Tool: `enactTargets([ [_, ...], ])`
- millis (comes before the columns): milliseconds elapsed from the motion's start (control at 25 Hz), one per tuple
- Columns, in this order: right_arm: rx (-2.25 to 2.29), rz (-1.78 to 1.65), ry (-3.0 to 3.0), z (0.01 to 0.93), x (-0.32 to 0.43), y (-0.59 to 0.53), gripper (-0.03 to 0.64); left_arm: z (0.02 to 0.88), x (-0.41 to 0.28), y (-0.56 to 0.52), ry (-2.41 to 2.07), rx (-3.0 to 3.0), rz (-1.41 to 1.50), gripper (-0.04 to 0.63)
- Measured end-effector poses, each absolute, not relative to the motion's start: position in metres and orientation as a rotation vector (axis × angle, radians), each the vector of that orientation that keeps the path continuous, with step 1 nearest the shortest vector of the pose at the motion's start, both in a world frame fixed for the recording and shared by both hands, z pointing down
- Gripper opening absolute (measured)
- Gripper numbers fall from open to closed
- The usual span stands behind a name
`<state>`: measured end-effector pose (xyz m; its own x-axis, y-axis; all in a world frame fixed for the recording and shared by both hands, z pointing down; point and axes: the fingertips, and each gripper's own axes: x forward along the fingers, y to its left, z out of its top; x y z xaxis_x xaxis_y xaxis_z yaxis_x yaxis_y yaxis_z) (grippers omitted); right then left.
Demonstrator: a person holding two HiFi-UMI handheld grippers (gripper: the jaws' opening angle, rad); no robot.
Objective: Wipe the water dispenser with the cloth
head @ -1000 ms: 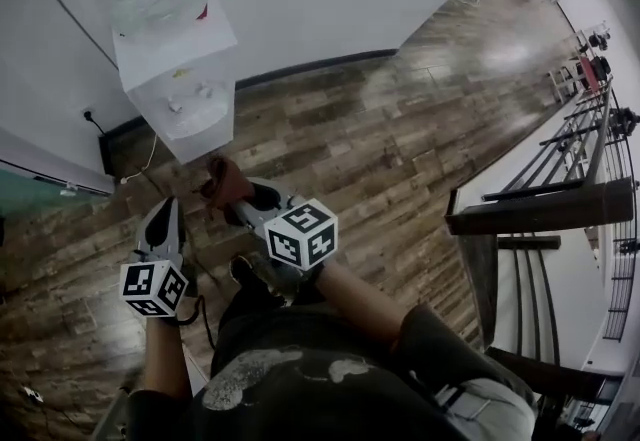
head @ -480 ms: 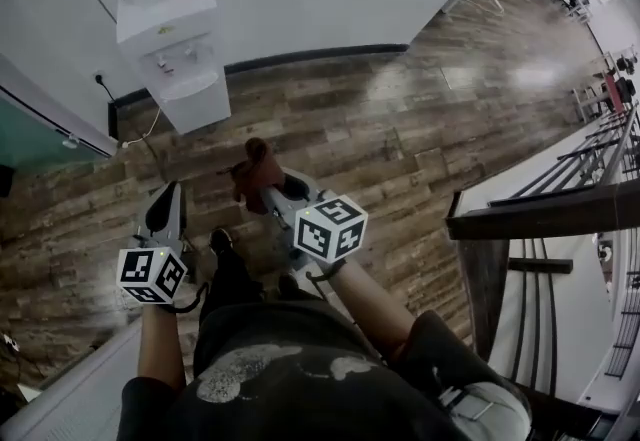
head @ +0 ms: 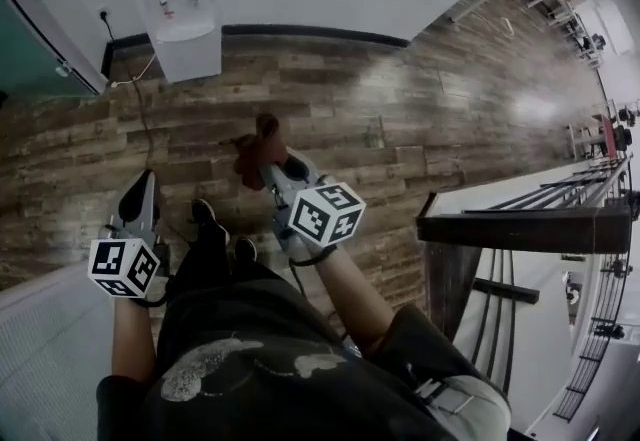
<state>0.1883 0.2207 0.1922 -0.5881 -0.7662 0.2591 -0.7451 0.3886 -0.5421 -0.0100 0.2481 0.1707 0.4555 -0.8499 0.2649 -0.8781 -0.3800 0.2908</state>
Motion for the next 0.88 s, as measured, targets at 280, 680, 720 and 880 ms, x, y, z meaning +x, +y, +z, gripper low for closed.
enactTargets([
  [280,-1.383,-0.951,2.580,0.185,0.162,0.231,0.066,0.185,-0.027,0.282,-1.484,2.246,0.086,0.020],
  [680,-1.492,-0.866,2.569,0.165,0.149,0.258,0.061,0.171,-0.038,0.283,-1.351,2.353,0.069,0.020],
  [720,-1.495,-0.873,2.560,0.163,0.145,0.262,0.060,0.170,-0.040,0.285,-1.340,2.358,0.065,0.020],
  [880,-1.521,-0.864,2.559,0.158,0.133,0.281,0.058,0.168,-0.045,0.300,-1.286,2.370,0.048,0.020],
])
